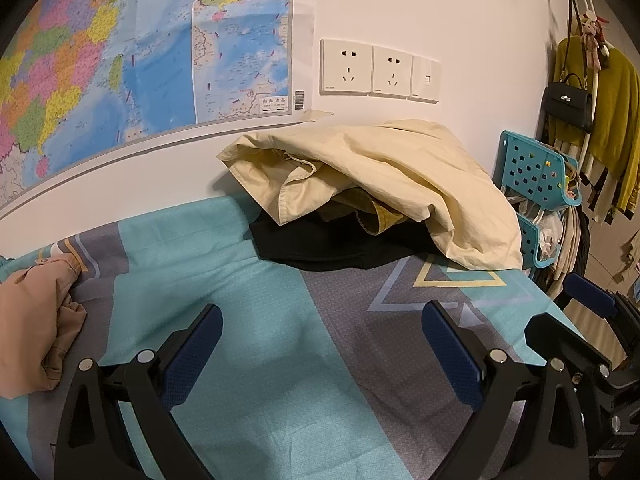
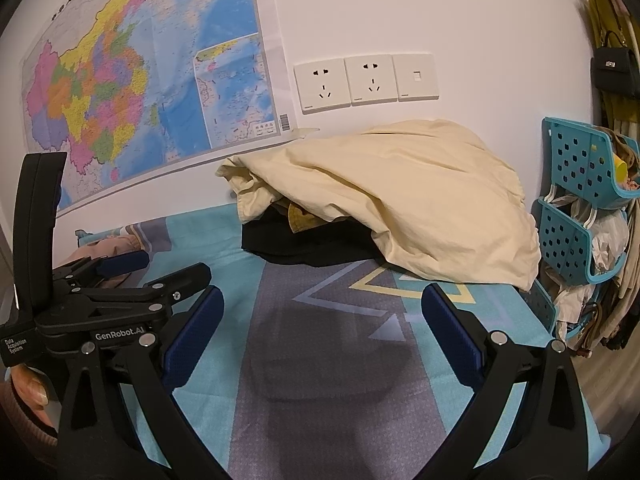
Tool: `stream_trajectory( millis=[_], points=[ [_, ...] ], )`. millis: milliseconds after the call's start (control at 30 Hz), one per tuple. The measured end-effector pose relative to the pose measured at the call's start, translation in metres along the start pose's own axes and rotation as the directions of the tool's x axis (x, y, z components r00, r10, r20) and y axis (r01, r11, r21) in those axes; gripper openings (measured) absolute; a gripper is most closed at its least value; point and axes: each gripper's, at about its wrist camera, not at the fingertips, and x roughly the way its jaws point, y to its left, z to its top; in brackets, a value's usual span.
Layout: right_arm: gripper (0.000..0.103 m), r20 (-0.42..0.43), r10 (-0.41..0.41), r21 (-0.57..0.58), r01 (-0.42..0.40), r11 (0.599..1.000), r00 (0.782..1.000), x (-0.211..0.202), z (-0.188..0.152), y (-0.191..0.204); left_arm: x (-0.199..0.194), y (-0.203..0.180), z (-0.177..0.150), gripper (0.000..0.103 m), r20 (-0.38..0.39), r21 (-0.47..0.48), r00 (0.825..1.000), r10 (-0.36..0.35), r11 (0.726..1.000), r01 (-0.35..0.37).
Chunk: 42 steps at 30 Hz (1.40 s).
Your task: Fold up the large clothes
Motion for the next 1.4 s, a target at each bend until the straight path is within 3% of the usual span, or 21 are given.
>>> stream_trajectory(
  millis=[1033,1400],
  points=[
    [0.098,-0.003,0.01,-0.008,-0.01,1.0,1.0,0.007,0.006,0.0,0.007,-0.001,0.0,0.096,-0.016,-0.007,1.0,0.003,1.0,-0.003],
    [0.098,0.008,0.017,-0.069,-0.016,0.998,1.0,0.015,0.016,0.002,0.021,0.004,0.004,0.096,-0.042,-0.017,0.999,0.001,1.0,-0.002]
  ],
)
